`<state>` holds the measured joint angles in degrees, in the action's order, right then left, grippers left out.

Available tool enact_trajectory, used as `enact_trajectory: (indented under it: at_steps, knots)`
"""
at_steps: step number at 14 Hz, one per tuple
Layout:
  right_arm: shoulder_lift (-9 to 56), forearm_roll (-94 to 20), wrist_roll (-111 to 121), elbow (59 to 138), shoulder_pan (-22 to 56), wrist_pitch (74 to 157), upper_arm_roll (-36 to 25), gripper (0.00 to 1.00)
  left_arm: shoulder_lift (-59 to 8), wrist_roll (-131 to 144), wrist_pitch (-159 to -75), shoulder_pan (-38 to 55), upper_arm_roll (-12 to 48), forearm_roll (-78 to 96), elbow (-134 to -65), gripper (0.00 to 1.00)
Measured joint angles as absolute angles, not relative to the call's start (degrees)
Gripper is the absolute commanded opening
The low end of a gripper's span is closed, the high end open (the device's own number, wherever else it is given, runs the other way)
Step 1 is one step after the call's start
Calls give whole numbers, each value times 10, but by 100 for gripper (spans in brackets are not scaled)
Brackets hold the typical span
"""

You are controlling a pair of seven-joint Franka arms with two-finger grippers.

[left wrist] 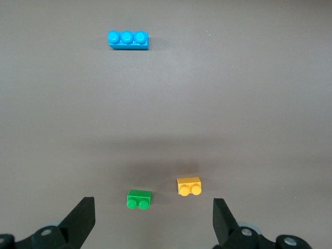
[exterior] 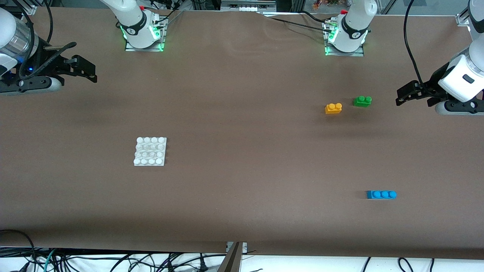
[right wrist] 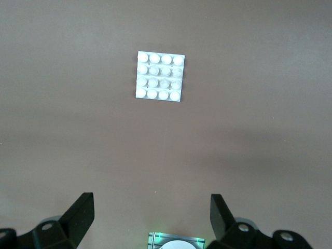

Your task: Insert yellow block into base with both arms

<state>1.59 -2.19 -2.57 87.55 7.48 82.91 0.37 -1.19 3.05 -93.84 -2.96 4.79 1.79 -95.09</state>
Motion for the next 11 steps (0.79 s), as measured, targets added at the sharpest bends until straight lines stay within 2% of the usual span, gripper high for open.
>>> enact_trajectory:
  at_steps: [11]
  knots:
    - [16, -22, -26, 875, 70, 824, 2, 99, -12, 31, -938, -30, 48, 18, -951, 100]
